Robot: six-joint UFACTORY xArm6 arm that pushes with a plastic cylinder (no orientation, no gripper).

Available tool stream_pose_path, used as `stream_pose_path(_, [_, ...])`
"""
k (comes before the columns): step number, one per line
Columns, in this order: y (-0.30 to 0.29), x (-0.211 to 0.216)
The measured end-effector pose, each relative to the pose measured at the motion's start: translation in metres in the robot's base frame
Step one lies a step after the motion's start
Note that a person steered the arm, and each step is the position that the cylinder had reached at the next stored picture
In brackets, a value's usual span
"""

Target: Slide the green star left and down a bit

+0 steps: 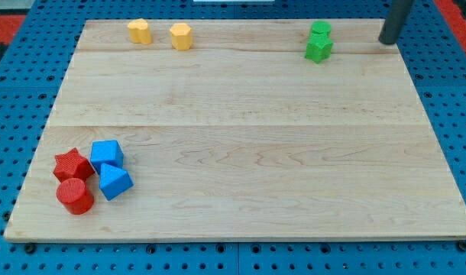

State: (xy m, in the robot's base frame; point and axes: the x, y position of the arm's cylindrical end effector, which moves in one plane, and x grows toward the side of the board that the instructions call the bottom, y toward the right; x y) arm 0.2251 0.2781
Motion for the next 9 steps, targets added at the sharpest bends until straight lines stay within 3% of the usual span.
stream_pose_path(1, [-0.068, -0.015])
stream_pose_path(2, [-0.130, 0.037])
stream_pose_path(3, [-0.150, 0.126])
stream_pose_path(4, [-0.202, 0.134])
stream_pose_path(5, [-0.176, 0.134])
stream_pose_path(7, [-0.340, 0.147])
stream_pose_path(8, [-0.325, 0.104])
stream_pose_path(9, [-0.366, 0.070])
